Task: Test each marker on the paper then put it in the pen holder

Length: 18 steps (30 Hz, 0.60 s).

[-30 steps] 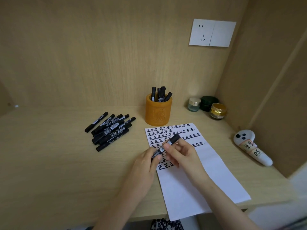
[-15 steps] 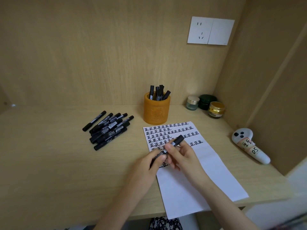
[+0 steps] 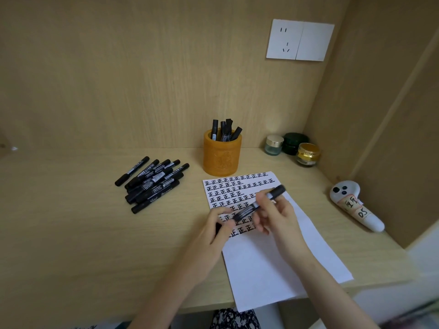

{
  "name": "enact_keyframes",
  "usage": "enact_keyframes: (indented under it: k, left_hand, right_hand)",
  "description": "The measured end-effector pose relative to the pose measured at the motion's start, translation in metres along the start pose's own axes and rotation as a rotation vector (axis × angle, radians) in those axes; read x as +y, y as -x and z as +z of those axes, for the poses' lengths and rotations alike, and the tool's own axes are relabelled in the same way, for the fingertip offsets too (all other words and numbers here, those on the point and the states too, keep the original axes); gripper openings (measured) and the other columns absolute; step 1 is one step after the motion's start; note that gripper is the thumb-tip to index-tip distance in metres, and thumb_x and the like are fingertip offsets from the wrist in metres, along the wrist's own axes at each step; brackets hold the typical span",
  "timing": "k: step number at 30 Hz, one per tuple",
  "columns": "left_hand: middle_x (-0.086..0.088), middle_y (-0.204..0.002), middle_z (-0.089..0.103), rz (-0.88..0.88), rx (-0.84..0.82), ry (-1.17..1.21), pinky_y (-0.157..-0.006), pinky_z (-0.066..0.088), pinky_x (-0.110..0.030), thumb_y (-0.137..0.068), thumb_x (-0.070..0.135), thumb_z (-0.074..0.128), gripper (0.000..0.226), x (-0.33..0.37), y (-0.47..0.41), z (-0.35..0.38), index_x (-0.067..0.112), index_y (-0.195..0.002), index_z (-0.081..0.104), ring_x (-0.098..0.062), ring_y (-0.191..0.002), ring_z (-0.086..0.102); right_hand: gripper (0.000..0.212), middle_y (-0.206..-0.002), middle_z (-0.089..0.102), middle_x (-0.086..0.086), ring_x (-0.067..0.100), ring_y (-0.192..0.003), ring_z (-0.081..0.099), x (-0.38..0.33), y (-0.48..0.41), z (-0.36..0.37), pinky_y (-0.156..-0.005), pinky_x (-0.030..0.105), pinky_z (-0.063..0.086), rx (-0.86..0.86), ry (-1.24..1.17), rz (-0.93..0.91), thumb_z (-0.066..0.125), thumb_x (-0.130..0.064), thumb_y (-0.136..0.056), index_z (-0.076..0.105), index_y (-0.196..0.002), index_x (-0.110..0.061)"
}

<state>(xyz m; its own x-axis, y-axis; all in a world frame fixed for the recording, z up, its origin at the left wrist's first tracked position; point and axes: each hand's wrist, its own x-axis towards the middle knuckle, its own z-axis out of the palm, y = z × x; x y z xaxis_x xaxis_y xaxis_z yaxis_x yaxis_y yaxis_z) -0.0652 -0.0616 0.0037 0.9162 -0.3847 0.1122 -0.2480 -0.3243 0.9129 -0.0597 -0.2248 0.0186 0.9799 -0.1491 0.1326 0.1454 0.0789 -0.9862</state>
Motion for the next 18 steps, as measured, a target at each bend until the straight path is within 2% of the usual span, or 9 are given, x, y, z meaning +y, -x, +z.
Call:
enact_keyframes:
  k: [1,3,4,5,7,9,11,15,18]
  left_hand:
    - [0.006,-0.087,0.054,-0.017,0.001,-0.001,-0.069,0.038,-0.02,-0.099,0.037,0.031,0.021,-0.003,0.0,-0.001,0.044,-0.118,0.038,-0.016,-0.079,0.053]
    - [0.013,-0.092,0.053,-0.006,-0.007,-0.004,-0.069,0.037,-0.016,-0.101,0.024,0.03,0.027,-0.008,0.001,-0.004,0.042,-0.12,0.035,-0.024,-0.087,0.055]
    - [0.016,-0.092,0.053,0.006,-0.018,-0.004,-0.074,0.039,-0.016,-0.101,0.019,0.032,0.03,-0.009,0.002,-0.006,0.043,-0.119,0.035,-0.02,-0.091,0.056]
    - [0.017,-0.092,0.055,0.013,-0.033,0.009,-0.081,0.041,-0.016,-0.1,0.016,0.036,0.034,-0.009,0.003,-0.007,0.045,-0.117,0.035,-0.008,-0.093,0.057]
    - [0.015,-0.097,0.063,0.012,-0.052,0.047,-0.094,0.04,-0.017,-0.096,0.015,0.048,0.038,-0.009,0.006,-0.009,0.045,-0.119,0.039,0.007,-0.1,0.056]
    - [0.018,-0.1,0.068,-0.001,-0.057,0.074,-0.098,0.041,-0.021,-0.09,0.015,0.058,0.037,-0.01,0.008,-0.01,0.038,-0.117,0.047,0.006,-0.104,0.058]
    - [0.019,-0.1,0.07,-0.015,-0.057,0.084,-0.097,0.045,-0.022,-0.086,0.012,0.064,0.031,-0.012,0.01,-0.009,0.031,-0.11,0.057,0.005,-0.101,0.061]
    - [0.018,-0.097,0.072,-0.029,-0.081,0.076,-0.093,0.049,-0.02,-0.081,0.011,0.07,0.026,-0.014,0.013,-0.008,0.028,-0.1,0.069,0.003,-0.096,0.064]
    - [0.018,-0.096,0.072,-0.039,-0.088,0.074,-0.087,0.048,-0.013,-0.08,0.011,0.071,0.028,-0.015,0.014,-0.008,0.031,-0.099,0.072,0.003,-0.093,0.064]
  right_hand:
    - [0.017,-0.045,0.047,-0.006,0.013,-0.042,0.04,-0.001,-0.003,-0.005,-0.043,0.022,0.028,0.058,-0.028,0.017,0.051,-0.021,-0.097,0.046,-0.081,-0.016]
    - [0.019,-0.045,0.046,-0.005,0.015,-0.042,0.041,-0.002,-0.01,-0.019,-0.041,0.022,0.027,0.141,-0.09,0.04,0.049,-0.019,-0.097,0.044,-0.08,-0.017]
    - [0.019,-0.046,0.046,-0.003,0.017,-0.043,0.042,-0.002,-0.013,-0.024,-0.04,0.023,0.027,0.155,-0.114,0.048,0.05,-0.019,-0.096,0.043,-0.078,-0.016]
    - [0.017,-0.048,0.047,0.001,0.019,-0.045,0.043,-0.001,-0.016,-0.03,-0.041,0.024,0.027,0.155,-0.123,0.058,0.052,-0.02,-0.093,0.045,-0.078,-0.016]
    - [0.014,-0.053,0.054,0.009,0.022,-0.049,0.052,0.002,-0.02,-0.039,-0.043,0.024,0.03,0.139,-0.103,0.081,0.05,-0.022,-0.09,0.058,-0.085,-0.011]
    - [0.029,-0.066,0.067,0.017,0.024,-0.059,0.064,0.005,-0.022,-0.044,-0.041,0.022,0.034,0.092,-0.082,0.131,0.041,-0.021,-0.096,0.066,-0.1,-0.006]
    - [0.032,-0.079,0.072,0.02,0.021,-0.066,0.069,0.006,-0.022,-0.045,-0.04,0.019,0.036,0.069,-0.08,0.181,0.041,-0.022,-0.098,0.067,-0.102,-0.003]
    - [0.03,-0.06,0.058,0.012,0.009,-0.047,0.048,0.01,-0.022,-0.042,-0.045,0.015,0.034,0.203,0.171,0.08,0.074,-0.029,-0.081,0.061,-0.071,-0.004]
    - [0.037,-0.056,0.046,0.009,0.012,-0.046,0.039,0.016,-0.024,-0.041,-0.05,0.023,0.033,0.268,0.244,0.082,0.08,-0.029,-0.076,0.053,-0.063,-0.008]
